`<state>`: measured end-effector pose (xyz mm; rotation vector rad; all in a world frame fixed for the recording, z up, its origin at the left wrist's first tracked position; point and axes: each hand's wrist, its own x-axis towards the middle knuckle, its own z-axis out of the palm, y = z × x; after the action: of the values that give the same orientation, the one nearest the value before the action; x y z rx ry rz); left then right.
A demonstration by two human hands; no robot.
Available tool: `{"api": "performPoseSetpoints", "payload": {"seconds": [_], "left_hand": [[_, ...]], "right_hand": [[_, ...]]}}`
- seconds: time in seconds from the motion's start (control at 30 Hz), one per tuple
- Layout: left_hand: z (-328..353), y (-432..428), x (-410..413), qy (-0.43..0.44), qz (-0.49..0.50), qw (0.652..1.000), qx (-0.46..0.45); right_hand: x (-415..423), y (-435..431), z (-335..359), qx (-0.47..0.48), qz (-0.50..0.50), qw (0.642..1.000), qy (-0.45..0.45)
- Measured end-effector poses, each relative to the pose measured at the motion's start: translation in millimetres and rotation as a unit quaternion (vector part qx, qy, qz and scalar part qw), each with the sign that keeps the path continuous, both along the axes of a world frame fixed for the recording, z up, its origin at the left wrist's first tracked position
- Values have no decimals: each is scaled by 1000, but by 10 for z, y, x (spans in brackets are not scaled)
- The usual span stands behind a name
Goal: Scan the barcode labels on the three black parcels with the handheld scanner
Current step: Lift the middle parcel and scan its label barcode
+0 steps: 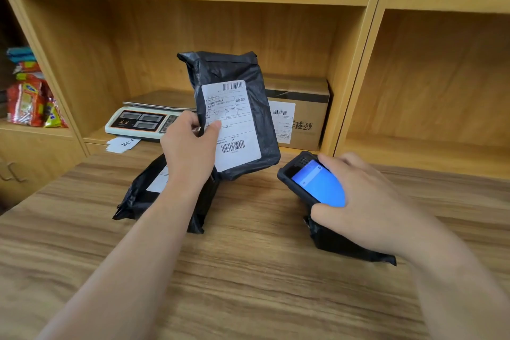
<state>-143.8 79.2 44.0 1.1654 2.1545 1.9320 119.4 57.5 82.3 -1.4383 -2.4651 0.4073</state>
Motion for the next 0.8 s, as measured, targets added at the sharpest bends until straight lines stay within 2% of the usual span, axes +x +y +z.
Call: {"api": "performPoseSetpoints", "payload": {"seconds": [0.23, 0.33, 0.8], "left_hand": [[-8, -5, 10, 8, 3, 1000, 1], [4, -8, 24, 40, 21, 999, -19], [36, -32, 18, 14, 8, 1000, 11]], "right_hand": [[4, -10, -30, -2, 14, 1000, -14], [2, -12, -30, -8, 20, 1000, -15], [16, -22, -41, -8, 29, 999, -34]]}}
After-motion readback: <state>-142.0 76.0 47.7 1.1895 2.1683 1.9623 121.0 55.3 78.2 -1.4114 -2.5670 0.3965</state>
